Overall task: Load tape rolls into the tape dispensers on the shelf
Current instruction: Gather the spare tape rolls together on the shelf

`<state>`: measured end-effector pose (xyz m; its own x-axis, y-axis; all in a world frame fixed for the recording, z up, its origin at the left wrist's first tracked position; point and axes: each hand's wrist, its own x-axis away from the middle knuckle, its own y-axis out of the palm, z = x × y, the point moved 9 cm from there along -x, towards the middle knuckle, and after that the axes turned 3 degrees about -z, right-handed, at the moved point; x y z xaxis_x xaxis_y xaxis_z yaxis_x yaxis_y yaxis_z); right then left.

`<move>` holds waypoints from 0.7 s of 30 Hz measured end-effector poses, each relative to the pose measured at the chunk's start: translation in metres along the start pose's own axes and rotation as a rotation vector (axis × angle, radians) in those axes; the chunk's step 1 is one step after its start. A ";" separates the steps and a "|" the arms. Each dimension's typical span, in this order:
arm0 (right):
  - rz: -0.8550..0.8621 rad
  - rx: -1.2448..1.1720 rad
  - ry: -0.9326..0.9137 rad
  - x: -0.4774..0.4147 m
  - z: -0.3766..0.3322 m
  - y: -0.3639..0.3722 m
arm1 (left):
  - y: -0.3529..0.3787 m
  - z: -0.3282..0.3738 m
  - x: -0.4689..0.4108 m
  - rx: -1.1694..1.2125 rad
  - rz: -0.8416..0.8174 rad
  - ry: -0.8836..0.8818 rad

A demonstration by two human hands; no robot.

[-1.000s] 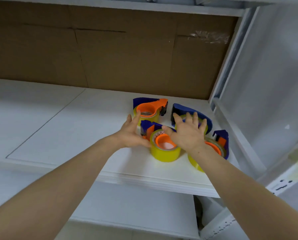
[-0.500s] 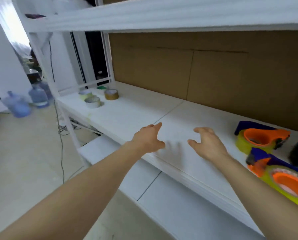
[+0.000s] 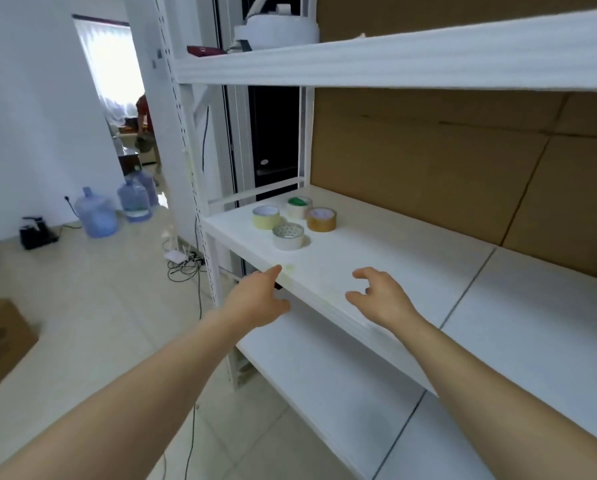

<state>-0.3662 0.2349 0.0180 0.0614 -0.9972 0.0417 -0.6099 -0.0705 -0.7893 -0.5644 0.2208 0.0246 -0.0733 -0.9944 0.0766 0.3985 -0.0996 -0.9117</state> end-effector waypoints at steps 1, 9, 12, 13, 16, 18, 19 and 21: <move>0.011 0.001 0.003 -0.014 -0.006 0.002 | -0.004 -0.012 -0.010 0.007 0.009 -0.007; 0.041 -0.019 0.025 -0.154 -0.041 0.033 | -0.031 -0.090 -0.103 0.092 0.074 -0.046; -0.006 -0.100 0.084 -0.211 -0.046 0.047 | -0.048 -0.108 -0.155 0.085 0.082 -0.049; -0.035 -0.095 0.111 -0.227 -0.046 0.053 | -0.053 -0.112 -0.173 0.076 0.070 -0.047; -0.111 -0.035 0.131 -0.269 -0.046 0.067 | -0.062 -0.120 -0.225 0.047 0.032 -0.017; -0.134 -0.001 0.137 -0.293 -0.044 0.072 | -0.059 -0.126 -0.258 0.049 -0.011 0.013; -0.146 0.020 0.142 -0.303 -0.042 0.074 | -0.055 -0.129 -0.273 0.041 -0.042 0.025; -0.177 0.028 0.150 -0.321 -0.040 0.079 | -0.046 -0.133 -0.301 0.007 -0.108 0.060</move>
<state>-0.4652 0.5481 -0.0333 0.0461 -0.9619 0.2695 -0.5777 -0.2458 -0.7783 -0.6824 0.5296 -0.0107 -0.1710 -0.9738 0.1499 0.3916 -0.2068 -0.8966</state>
